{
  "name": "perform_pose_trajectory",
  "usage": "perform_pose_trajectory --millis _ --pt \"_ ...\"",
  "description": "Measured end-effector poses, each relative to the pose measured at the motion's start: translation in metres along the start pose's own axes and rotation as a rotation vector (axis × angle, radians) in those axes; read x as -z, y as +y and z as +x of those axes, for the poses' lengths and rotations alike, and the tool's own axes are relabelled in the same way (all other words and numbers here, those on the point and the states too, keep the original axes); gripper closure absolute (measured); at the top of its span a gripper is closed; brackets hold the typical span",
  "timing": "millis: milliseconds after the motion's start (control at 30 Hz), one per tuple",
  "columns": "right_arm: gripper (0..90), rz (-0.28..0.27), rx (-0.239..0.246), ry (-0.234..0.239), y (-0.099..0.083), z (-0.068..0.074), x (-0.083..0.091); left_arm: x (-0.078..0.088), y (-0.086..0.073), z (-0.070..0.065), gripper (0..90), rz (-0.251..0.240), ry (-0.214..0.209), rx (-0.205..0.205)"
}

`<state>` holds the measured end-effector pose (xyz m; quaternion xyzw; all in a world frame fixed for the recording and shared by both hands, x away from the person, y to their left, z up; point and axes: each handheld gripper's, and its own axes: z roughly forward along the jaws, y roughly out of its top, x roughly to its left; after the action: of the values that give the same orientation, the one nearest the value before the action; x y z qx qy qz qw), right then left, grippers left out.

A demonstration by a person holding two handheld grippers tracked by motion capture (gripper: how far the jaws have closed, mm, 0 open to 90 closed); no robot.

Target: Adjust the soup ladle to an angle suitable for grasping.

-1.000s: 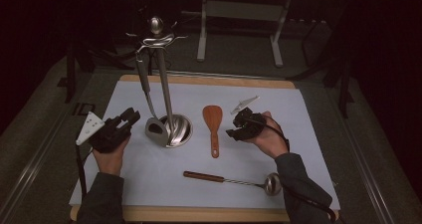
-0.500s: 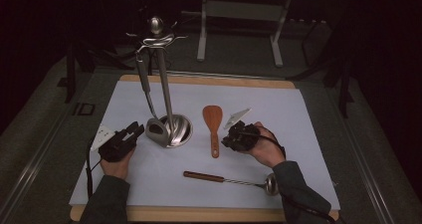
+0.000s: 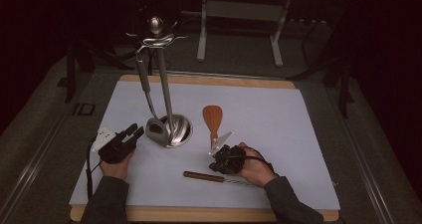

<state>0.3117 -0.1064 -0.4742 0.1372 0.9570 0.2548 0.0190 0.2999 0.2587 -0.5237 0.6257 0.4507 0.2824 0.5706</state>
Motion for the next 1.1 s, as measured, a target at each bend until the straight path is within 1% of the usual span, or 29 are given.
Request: perform_pose_trajectory --millis 67,100,133,167,200,233,267,300,367,400,433,467,500,533,567,600,633,700,767,800,833,867,900,933,967,1000,1033,1067,1100 --pt "89.9 0.009 0.020 0.019 0.001 0.006 -0.005 0.000 0.000 0.000 66.7 0.000 0.002 0.001" --pt "89.9 0.009 0.020 0.019 0.001 0.006 -0.005 0.000 0.000 0.000 66.7 0.000 0.002 0.001" --pt "89.8 0.018 0.032 0.052 0.001 0.012 -0.009 0.000 0.000 0.000 66.6 0.000 0.001 0.003" --pt "89.8 0.018 0.032 0.052 0.001 0.012 -0.009 0.000 0.000 0.000 66.5 0.000 0.001 0.003" --pt "89.7 0.030 0.041 0.077 0.001 0.015 -0.015 0.000 0.000 0.000 66.5 0.001 0.000 0.004" --pt "89.7 0.030 0.041 0.077 0.001 0.015 -0.015 0.000 0.000 0.000 66.5 0.001 0.000 0.004" --pt "89.7 0.060 0.049 0.089 0.001 0.017 -0.022 0.000 0.000 0.000 66.5 0.001 -0.001 0.004" --pt "89.7 0.074 0.050 0.092 0.001 0.018 -0.025 0.000 0.000 0.000 66.4 0.000 -0.001 0.005" --pt "89.8 0.083 0.051 0.092 0.000 0.018 -0.028 0.000 0.000 0.000 66.4 0.000 -0.002 0.005" --pt "89.9 0.107 0.053 0.081 0.001 0.019 -0.031 0.000 0.000 0.001 66.4 0.000 -0.002 0.006" --pt "89.9 0.107 0.053 0.081 0.001 0.019 -0.031 0.000 0.000 0.001 66.4 0.000 -0.002 0.006" --pt "89.9 0.136 0.067 0.025 0.002 0.018 -0.034 0.000 0.000 0.001 66.4 -0.002 -0.003 0.008" --pt "89.9 0.136 0.067 0.025 0.002 0.018 -0.034 0.000 0.000 0.001 66.3 -0.002 -0.003 0.008" --pt "89.9 0.165 0.061 -0.012 0.003 0.012 -0.036 0.000 0.000 0.001 66.3 -0.001 -0.004 0.008" --pt "89.9 0.165 0.061 -0.012 0.003 0.012 -0.036 0.000 0.000 0.001 66.3 -0.001 -0.004 0.008" --pt "89.7 0.162 0.038 -0.006 0.004 0.005 -0.036 0.000 0.000 0.001 66.3 -0.001 -0.005 0.009" --pt "89.7 0.162 0.038 -0.006 0.004 0.005 -0.036 0.000 0.000 0.001 66.2 -0.001 -0.005 0.009" --pt "89.4 0.171 0.019 -0.049 0.006 0.000 -0.035 0.000 0.000 0.001 66.2 0.000 -0.006 0.013" --pt "86.9 0.160 -0.009 -0.067 0.008 -0.009 -0.030 0.000 0.000 0.001 66.2 0.001 -0.006 0.015" --pt "86.9 0.160 -0.009 -0.067 0.008 -0.009 -0.030 0.000 0.000 0.001 66.2 0.001 -0.006 0.015" --pt "81.2 0.155 -0.034 -0.088 0.010 -0.016 -0.026 0.000 0.000 0.001 66.2 0.002 -0.006 0.015" --pt "81.2 0.155 -0.034 -0.088 0.010 -0.016 -0.026 0.000 0.000 0.001 66.1 0.002 -0.006 0.015" --pt "76.9 0.150 -0.039 -0.087 0.010 -0.018 -0.024 0.000 0.000 0.001 66.1 0.002 -0.006 0.015" --pt "63.9 0.154 -0.075 -0.076 0.013 -0.025 -0.018 0.000 0.000 0.002 66.1 0.004 -0.005 0.018" --pt "60.6 0.163 -0.086 -0.110 0.013 -0.027 -0.017 0.000 0.000 0.002 66.1 0.004 -0.005 0.018" --pt "59.4 0.178 -0.095 -0.141 0.014 -0.030 -0.016 0.000 0.000 0.002 66.0 0.006 -0.006 0.019" --pt "59.4 0.178 -0.095 -0.141 0.014 -0.030 -0.016 0.000 0.000 0.002 66.0 0.006 -0.006 0.019" --pt "57.2 0.234 -0.107 -0.142 0.013 -0.033 -0.016 0.000 0.000 0.002 66.0 0.007 -0.006 0.018" --pt "57.0 0.261 -0.110 -0.129 0.013 -0.034 -0.018 0.000 -0.001 0.002 65.9 0.007 -0.006 0.018"
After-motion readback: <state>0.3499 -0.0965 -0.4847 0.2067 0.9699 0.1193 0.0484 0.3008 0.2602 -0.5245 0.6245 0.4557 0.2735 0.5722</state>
